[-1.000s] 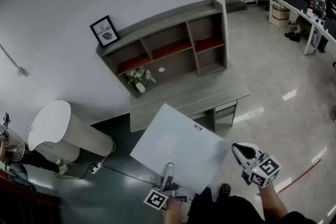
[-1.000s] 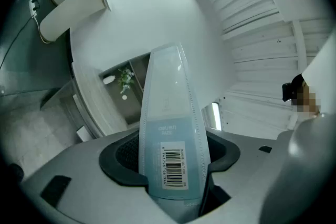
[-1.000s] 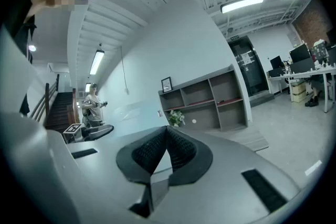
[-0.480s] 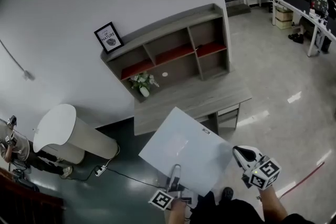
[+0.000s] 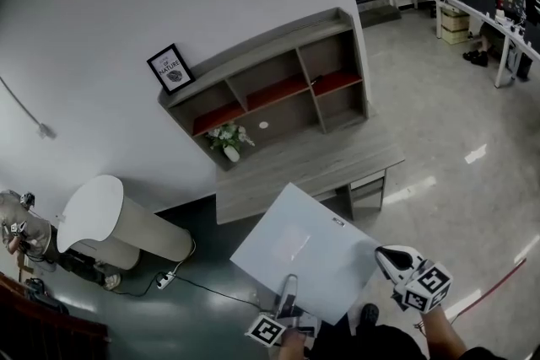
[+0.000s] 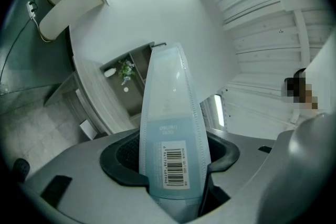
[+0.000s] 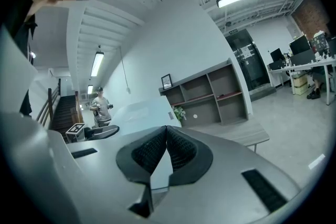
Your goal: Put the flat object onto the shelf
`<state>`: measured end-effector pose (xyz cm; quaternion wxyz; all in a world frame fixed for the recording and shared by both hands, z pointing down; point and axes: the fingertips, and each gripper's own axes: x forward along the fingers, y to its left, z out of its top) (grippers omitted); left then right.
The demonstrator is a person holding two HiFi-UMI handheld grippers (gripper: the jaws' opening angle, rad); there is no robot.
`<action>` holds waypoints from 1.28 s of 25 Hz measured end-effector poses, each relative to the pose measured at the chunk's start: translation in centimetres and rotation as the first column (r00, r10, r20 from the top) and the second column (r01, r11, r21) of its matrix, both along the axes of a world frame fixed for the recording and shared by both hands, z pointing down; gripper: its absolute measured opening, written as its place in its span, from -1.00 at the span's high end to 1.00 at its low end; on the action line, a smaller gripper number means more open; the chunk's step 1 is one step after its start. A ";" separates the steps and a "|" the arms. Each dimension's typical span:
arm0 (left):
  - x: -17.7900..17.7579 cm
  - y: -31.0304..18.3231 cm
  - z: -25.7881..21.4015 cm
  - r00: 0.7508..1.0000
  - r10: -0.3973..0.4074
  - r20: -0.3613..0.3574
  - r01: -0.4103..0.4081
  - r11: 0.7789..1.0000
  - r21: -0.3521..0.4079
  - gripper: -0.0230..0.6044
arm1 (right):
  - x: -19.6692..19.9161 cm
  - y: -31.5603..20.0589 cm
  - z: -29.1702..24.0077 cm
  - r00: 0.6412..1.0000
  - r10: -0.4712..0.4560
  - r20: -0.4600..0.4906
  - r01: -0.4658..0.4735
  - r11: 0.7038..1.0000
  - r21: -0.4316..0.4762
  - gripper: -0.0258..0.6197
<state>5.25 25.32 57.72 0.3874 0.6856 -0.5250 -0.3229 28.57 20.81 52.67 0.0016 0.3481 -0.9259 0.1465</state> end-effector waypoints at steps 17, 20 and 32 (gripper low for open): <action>-7.2 -6.3 0.5 1.000 0.002 0.007 -0.002 1.000 0.016 0.03 | -6.3 -6.7 -0.6 0.999 0.019 -0.028 -0.020 1.000 -0.023 0.88; -8.8 -8.6 0.0 1.000 0.016 -0.012 -0.015 0.999 0.036 0.03 | -8.5 -8.5 -1.2 0.999 0.019 -0.040 -0.020 1.000 -0.009 0.88; -15.5 -15.0 -0.4 0.997 0.077 -0.003 -0.077 0.995 0.057 0.03 | -16.2 -14.1 -1.7 0.997 0.053 -0.057 -0.053 0.999 0.006 0.88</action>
